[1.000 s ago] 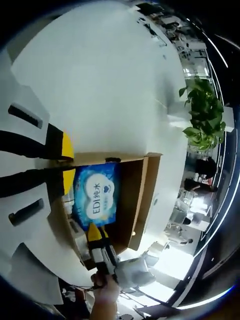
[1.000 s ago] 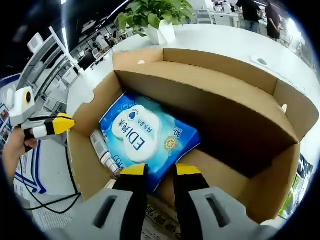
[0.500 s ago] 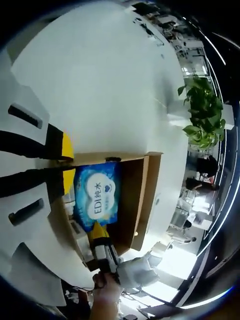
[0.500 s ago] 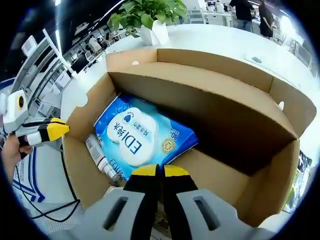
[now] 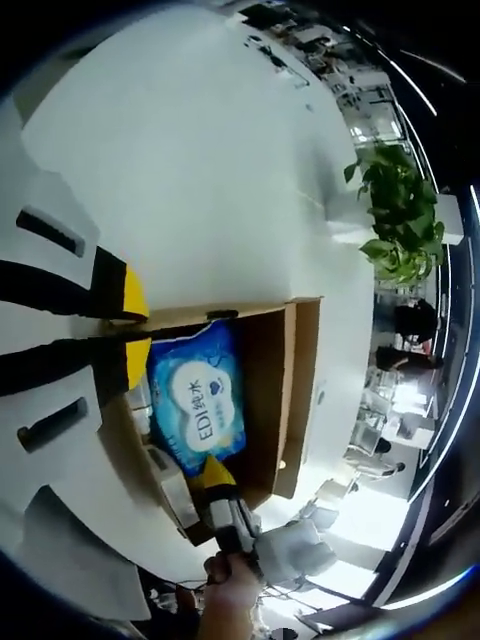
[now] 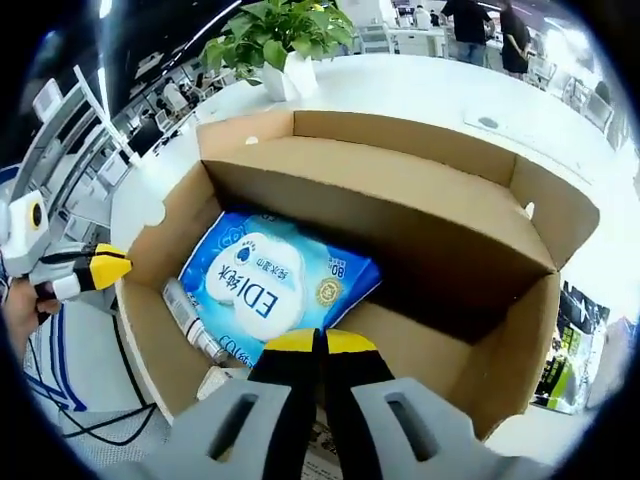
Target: Operate the shoe box by opening the lid, removing the specified soft item, and placing it in the target area until the item is outside and the box remains undamaged.
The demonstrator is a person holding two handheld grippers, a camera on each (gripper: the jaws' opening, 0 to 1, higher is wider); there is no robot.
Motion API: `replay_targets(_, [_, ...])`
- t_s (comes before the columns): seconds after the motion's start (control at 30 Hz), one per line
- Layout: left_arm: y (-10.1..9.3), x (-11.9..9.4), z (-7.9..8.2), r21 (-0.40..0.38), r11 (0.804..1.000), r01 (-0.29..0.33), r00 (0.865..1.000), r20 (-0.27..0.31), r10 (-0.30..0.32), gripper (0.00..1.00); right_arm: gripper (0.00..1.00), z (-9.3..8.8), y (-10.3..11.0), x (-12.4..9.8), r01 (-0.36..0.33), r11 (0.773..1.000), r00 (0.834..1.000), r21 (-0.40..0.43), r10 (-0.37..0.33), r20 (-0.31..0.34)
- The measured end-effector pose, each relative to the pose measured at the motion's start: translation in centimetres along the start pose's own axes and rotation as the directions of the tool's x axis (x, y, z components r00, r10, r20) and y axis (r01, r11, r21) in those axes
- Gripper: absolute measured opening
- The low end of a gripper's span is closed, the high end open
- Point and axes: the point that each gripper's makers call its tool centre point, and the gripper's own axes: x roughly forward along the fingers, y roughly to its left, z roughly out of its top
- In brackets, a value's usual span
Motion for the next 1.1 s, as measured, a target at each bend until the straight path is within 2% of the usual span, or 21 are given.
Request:
replay_targets(0.13, [-0.5, -0.4, 1.5, 0.023, 1.000, 0.013, 0.999, 0.039, -0.014, 0.03, 0.00, -0.3, -0.4, -0.4, 0.011, 1.000, 1.000, -0.001, -0.011, -0.002])
replay_targets(0.23, [-1.4, -0.2, 2.3, 0.058, 0.998, 0.031, 0.999, 0.040, -0.034, 0.06, 0.00, -0.5, -0.8, -0.7, 0.018, 1.000, 1.000, 0.002, -0.018, -0.002])
replay_targets(0.33, [-2.5, 0.5, 2.7, 0.122, 0.991, 0.053, 0.998, 0.035, -0.057, 0.06, 0.00, -0.7, -1.2, -1.0, 0.026, 1.000, 1.000, 0.008, -0.026, -0.002])
replay_targets(0.47, [-3.8, 1.7, 2.5, 0.149, 0.985, 0.091, 0.996, -0.013, -0.090, 0.11, 0.00, -0.9, -1.6, -1.2, 0.035, 0.999, 0.999, 0.017, -0.035, 0.001])
replay_targets(0.57, [-4.2, 2.7, 2.2, 0.192, 0.976, 0.099, 0.994, -0.061, -0.089, 0.14, 0.00, -0.9, -1.8, -1.4, 0.041, 0.999, 0.999, 0.015, -0.041, 0.003])
replay_targets(0.7, [-4.7, 3.7, 2.3, 0.196, 0.973, 0.120, 0.991, -0.088, -0.104, 0.18, 0.00, -1.0, -2.1, -1.5, 0.046, 0.999, 0.999, 0.012, -0.047, 0.006])
replay_targets(0.9, [-5.3, 5.6, 1.3, 0.198, 0.967, 0.159, 0.976, -0.179, -0.124, 0.21, 0.00, -0.9, -2.4, -1.8, 0.052, 0.999, 0.999, 0.007, -0.052, 0.011])
replay_targets(1.1, [-5.2, 7.1, 0.4, 0.187, 0.969, 0.160, 0.965, -0.235, -0.114, 0.21, 0.00, -0.9, -2.4, -1.8, 0.053, 0.999, 0.999, 0.002, -0.053, 0.010])
